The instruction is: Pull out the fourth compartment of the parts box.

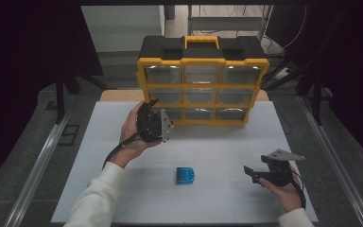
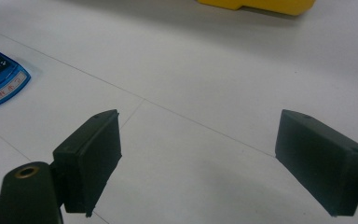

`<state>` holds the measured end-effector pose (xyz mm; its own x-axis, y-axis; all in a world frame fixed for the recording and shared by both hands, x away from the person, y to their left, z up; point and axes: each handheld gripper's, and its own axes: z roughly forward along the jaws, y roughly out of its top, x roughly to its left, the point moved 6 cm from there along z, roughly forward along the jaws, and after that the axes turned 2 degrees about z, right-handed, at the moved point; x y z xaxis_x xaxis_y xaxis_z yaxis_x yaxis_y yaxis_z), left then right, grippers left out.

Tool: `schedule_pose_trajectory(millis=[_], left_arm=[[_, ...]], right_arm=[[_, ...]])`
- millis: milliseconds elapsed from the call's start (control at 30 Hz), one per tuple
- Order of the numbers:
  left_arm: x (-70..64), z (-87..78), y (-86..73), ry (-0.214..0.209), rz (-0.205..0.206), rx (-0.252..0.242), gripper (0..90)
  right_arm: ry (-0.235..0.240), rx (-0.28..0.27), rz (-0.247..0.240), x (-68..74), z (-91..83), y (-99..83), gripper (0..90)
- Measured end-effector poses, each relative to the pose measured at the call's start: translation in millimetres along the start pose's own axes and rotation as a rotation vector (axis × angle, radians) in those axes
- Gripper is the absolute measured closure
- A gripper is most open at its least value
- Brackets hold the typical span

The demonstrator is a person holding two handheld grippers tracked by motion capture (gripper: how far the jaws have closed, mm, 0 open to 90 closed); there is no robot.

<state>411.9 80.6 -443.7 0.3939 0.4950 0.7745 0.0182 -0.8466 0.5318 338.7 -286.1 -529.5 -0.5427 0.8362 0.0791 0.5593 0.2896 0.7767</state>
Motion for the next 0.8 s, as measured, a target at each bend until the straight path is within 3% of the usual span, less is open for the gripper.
schedule_pose_trajectory(millis=[67, 167, 200, 300, 467, 800], left_arm=[[0.5, 2.0, 0.6, 0.003, -0.018, -0.016, 11.2], [3.7, 2.7, -1.1, 0.004, 0.009, 0.013, 11.2], [2.5, 4.8, -0.1, 0.006, -0.016, -0.008, 11.2], [3.8, 7.2, 0.1, 0.009, -0.018, -0.007, 11.2], [6.0, 9.0, -0.2, 0.005, 0.009, 0.018, 11.2], [8.2, 14.7, -0.1, 0.017, 0.013, 0.02, 11.3]], right_arm=[[0.001, 0.0, -0.001, -0.1, 0.0, 0.0, 14.8], [0.0, -0.001, 0.001, -0.4, -0.1, 0.0, 14.8], [0.0, 0.0, -0.001, -0.3, 0.0, -0.1, 14.8], [0.002, 0.003, 0.0, 0.1, 0.2, -0.5, 14.8], [0.002, 0.002, 0.001, -0.2, 0.1, -0.5, 14.8], [0.005, 0.0, 0.0, 0.2, -0.1, -0.3, 14.7]])
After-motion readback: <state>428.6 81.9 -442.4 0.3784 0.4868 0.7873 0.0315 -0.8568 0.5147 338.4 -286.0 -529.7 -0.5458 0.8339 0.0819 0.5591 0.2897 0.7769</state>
